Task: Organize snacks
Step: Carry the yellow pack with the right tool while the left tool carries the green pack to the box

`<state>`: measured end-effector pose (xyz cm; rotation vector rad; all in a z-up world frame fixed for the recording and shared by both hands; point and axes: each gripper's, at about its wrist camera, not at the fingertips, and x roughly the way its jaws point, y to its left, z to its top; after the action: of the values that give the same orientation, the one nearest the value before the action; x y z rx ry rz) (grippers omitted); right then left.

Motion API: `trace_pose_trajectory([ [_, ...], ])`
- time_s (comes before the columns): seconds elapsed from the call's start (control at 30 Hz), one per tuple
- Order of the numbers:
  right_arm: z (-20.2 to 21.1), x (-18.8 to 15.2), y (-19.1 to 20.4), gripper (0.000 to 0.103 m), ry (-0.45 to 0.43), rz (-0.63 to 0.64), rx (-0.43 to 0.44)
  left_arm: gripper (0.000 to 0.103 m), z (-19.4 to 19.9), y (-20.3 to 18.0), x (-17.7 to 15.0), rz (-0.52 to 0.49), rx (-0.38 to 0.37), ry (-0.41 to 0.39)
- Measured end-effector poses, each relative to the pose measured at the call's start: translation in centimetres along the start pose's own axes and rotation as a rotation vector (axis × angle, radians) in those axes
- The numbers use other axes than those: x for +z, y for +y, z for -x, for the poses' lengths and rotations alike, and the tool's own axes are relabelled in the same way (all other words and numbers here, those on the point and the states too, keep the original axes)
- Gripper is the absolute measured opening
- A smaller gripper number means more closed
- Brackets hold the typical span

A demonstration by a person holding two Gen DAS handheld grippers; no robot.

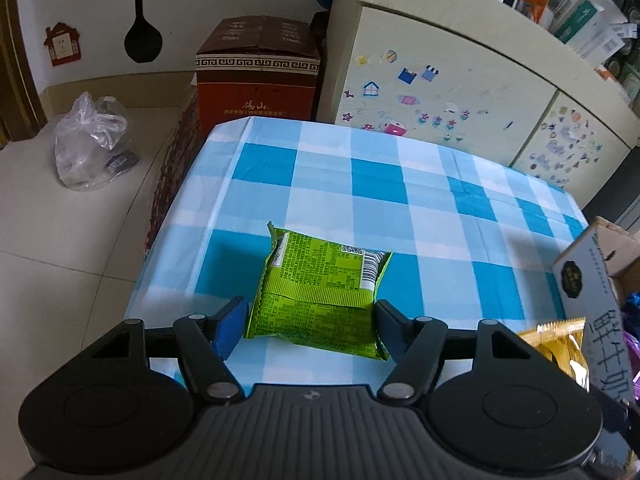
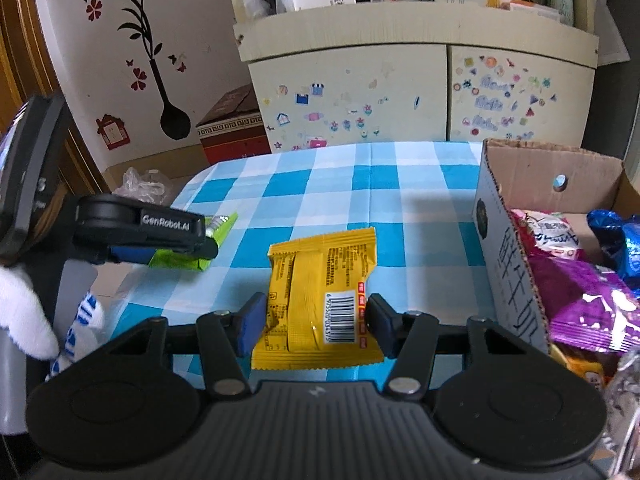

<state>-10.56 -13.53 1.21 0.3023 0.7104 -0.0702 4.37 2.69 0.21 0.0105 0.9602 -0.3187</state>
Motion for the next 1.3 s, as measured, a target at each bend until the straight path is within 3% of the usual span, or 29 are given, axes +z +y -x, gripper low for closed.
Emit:
trace_pose_trajectory([
  [0.63,5.0,-0.3,-0.8,0.056,-0.053,-0.006,0.014,0.074,3.8,-1.0,-5.3,-0.041,-0.011,-0.025],
  [1.07,10.2,2.3,-2.8,0.056,-0.174,-0.025,0.048,0.074,6.6,-1.6,-6.1,-0.034,-0.04,-0.09],
  [1.3,12.9,3.8,-5.4,0.056,-0.23,-0.041,0.017,0.074,9.0,-3.0,-5.8,-0.042,-0.066,-0.143],
])
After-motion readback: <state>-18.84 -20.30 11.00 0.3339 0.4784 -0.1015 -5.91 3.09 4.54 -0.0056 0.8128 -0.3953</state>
